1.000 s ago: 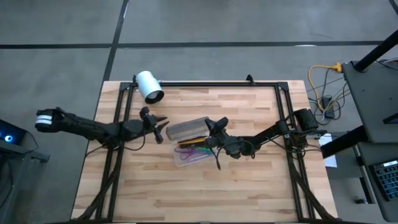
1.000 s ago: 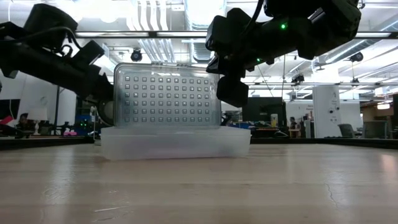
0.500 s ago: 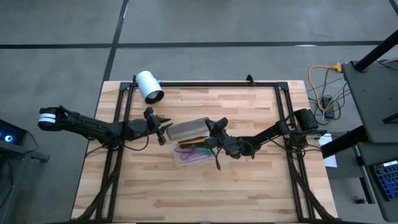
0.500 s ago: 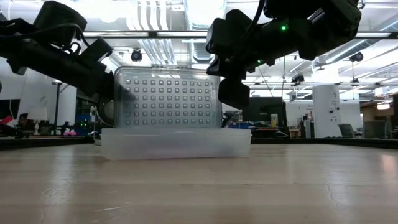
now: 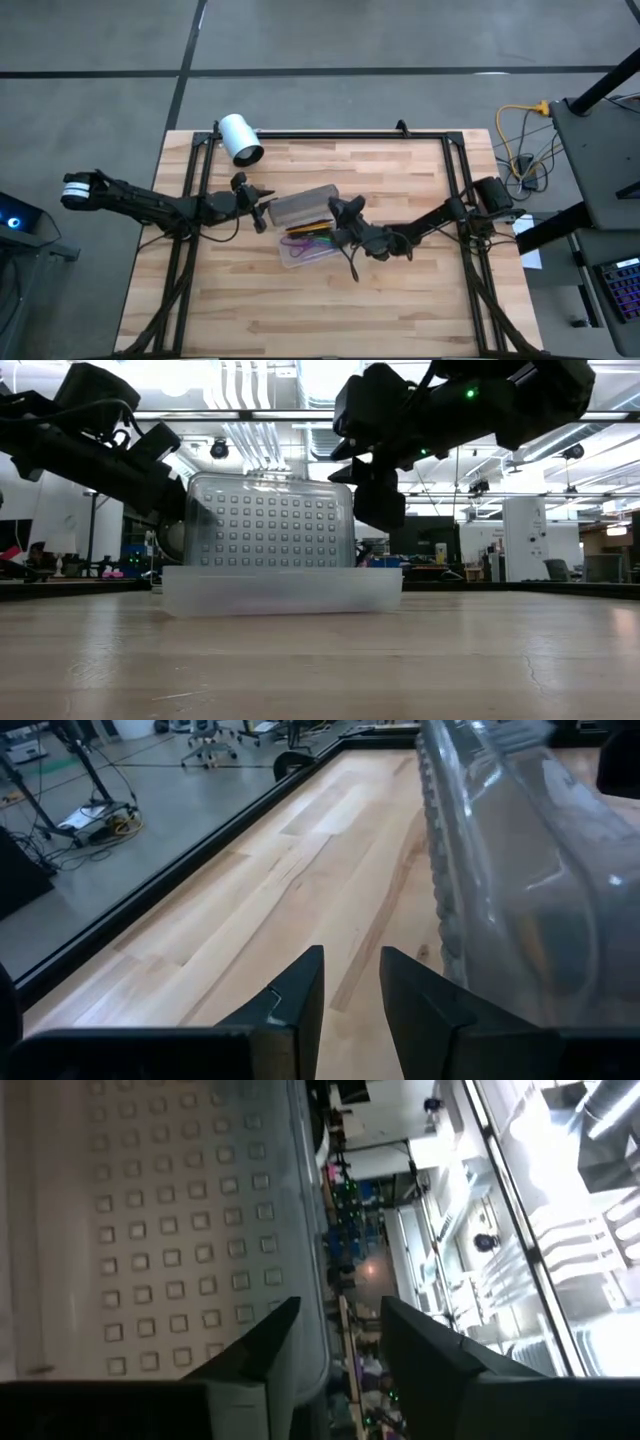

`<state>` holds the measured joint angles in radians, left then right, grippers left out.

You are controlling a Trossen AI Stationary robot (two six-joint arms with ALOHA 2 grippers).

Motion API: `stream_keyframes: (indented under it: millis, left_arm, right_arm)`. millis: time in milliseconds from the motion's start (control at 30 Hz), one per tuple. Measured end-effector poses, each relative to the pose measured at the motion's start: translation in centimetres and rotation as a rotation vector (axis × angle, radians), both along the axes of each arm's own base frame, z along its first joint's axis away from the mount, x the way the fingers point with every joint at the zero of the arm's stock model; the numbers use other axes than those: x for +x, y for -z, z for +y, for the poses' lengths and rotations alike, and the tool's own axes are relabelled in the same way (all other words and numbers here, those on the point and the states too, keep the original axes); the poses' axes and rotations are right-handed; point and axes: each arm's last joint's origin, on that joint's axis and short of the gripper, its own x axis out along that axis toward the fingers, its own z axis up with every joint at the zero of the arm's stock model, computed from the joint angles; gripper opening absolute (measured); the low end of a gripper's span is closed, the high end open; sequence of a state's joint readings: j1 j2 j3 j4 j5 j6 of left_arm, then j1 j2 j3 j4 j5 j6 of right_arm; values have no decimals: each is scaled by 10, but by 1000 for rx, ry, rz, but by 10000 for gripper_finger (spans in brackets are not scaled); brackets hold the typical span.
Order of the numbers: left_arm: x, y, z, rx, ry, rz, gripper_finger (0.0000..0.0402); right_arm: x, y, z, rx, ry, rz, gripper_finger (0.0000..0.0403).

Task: Pick & place school supplies into a supply box
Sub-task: Close the supply box

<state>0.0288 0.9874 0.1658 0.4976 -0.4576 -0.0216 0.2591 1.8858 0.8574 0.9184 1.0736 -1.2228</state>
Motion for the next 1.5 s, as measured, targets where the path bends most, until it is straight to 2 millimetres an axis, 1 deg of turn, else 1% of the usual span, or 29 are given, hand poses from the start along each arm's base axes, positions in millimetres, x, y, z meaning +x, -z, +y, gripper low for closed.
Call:
stream_keyframes:
  millis: [167,367,500,600,733,933,1000,1133,1200,1300,1400,1500]
  left_arm:
    - [0,0,0,-3,8,0,86]
    - [0,0,-1,-4,14,0,86]
    - [1,-1,-1,-11,34,-3,86]
    - [4,-4,-3,-31,96,-16,86]
    - [7,-8,-5,-61,170,-34,86]
    - [8,-9,-8,-114,262,-45,86]
    - [8,-9,-10,-151,336,-48,86]
    - [8,-9,-17,-264,548,-51,86]
    - [8,-9,-19,-285,605,-49,86]
    - [8,-9,-19,-287,609,-49,86]
    - [8,-9,-19,-282,611,-49,86]
    - [8,-9,-19,-282,611,-50,86]
  right_arm:
    - [-1,0,8,-9,-44,12,141]
    - [-3,-4,15,-21,-71,18,136]
    - [-6,-15,18,4,-79,-30,135]
    - [-11,-28,20,36,-87,-84,138]
    - [-19,-42,23,75,-98,-100,142]
    - [-33,-59,20,181,-112,-109,136]
    - [-39,-64,19,233,-141,-112,134]
    - [-47,-75,17,346,-218,-136,136]
    - [-50,-80,16,395,-254,-151,138]
    - [-52,-82,15,471,-316,-152,141]
    - [-50,-78,12,556,-387,-123,141]
    - [-44,-71,3,666,-439,-102,137]
